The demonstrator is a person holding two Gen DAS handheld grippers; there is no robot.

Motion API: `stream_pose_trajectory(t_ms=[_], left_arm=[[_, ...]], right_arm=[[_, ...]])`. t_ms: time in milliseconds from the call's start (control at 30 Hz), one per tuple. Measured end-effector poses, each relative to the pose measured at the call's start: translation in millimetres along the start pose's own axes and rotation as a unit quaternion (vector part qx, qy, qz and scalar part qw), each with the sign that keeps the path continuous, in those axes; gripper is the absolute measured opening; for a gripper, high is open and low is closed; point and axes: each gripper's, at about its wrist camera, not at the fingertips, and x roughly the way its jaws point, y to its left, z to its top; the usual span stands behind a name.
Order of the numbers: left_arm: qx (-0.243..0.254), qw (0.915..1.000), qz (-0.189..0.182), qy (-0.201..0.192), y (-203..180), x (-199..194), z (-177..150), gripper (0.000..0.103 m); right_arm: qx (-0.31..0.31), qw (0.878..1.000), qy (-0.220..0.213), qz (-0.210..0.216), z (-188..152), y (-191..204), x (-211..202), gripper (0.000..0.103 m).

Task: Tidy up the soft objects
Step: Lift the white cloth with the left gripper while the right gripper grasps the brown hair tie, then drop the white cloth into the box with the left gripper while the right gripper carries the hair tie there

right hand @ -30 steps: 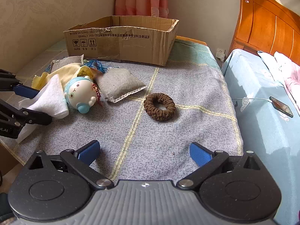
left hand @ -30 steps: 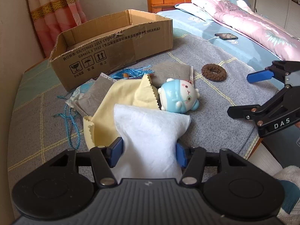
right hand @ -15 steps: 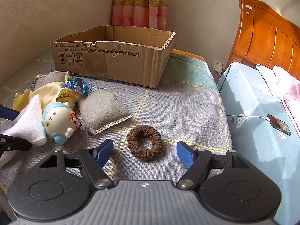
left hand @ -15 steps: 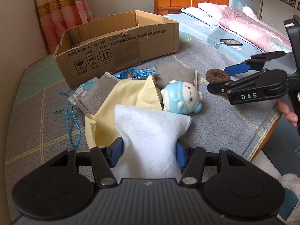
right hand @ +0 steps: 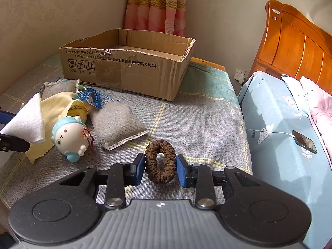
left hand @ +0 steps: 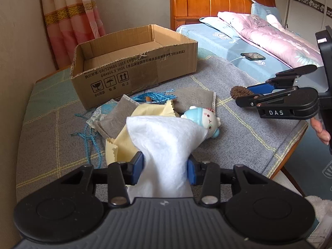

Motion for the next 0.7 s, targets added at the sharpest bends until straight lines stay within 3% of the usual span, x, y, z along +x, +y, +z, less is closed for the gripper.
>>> stream_pose_trajectory(t_ms=[367,700], left_arm=[[0.014,0.9986,0.037,-0.034,14,-17,54,0.042],[0.006,0.996,0.067,-0.059,58,22,138,0.042]], right_arm=[[-0.006,0.999,-0.043,0.022,22,2,-40,0.037],[-0.017,0.998,-0.055,0.028,47,-4,-39,0.037]])
